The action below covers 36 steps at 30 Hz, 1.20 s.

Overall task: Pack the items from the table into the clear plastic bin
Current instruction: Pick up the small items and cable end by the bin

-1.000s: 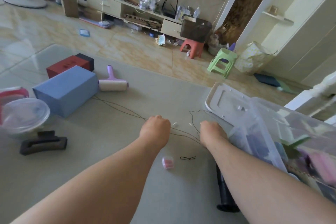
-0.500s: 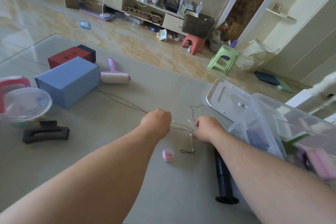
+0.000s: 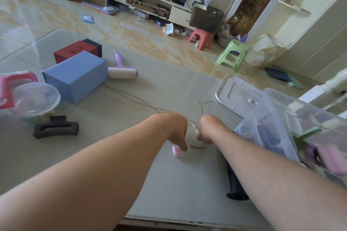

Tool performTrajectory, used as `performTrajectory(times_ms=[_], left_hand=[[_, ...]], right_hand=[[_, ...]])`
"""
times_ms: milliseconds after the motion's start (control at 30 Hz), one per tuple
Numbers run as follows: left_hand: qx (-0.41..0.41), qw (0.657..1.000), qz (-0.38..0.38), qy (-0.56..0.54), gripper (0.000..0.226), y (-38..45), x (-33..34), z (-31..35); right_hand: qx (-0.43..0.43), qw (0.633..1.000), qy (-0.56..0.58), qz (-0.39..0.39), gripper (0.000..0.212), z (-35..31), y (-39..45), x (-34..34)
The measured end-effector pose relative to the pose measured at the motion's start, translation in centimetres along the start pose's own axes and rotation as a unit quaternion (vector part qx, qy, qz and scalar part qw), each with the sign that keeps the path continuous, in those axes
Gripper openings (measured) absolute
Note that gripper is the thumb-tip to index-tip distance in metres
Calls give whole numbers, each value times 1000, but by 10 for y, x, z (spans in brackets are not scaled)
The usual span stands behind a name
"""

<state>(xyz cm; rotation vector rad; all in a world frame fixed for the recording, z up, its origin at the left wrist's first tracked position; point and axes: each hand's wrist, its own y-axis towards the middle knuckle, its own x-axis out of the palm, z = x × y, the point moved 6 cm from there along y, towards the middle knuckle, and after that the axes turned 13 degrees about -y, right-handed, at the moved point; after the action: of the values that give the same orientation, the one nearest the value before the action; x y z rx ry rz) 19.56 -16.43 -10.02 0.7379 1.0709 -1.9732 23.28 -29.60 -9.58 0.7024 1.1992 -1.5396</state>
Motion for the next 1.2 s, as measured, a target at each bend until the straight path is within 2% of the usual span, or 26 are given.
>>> performTrajectory(times_ms=[167, 300, 433, 500, 600, 700, 867, 1100, 1200], left_hand=[[42, 994, -40, 94, 40, -9, 15, 16], [66, 992, 1, 104, 13, -12, 15, 22], [87, 990, 42, 103, 17, -15, 6, 16], [88, 989, 50, 107, 13, -14, 4, 10], [91, 989, 53, 104, 37, -17, -2, 3], [81, 991, 57, 91, 38, -20, -5, -4], [62, 992, 66, 85, 43, -28, -8, -9], [58, 994, 67, 59, 28, -27, -8, -6], [71, 993, 75, 65, 31, -29, -13, 0]], right_hand=[[-22, 1000, 4, 10, 10, -9, -12, 6], [-28, 999, 18, 25, 8, -6, -21, 6], [-37, 993, 88, 68, 11, 0, -35, 5], [-34, 989, 133, 63, 15, 2, -43, 12], [-37, 987, 147, 52, 21, 1, -53, 26], [-60, 989, 112, 76, 21, -3, -60, 33], [-93, 990, 39, 97, 37, -7, -67, 38], [-63, 991, 77, 89, 20, -6, -65, 38], [-51, 988, 117, 91, 20, -6, -66, 36]])
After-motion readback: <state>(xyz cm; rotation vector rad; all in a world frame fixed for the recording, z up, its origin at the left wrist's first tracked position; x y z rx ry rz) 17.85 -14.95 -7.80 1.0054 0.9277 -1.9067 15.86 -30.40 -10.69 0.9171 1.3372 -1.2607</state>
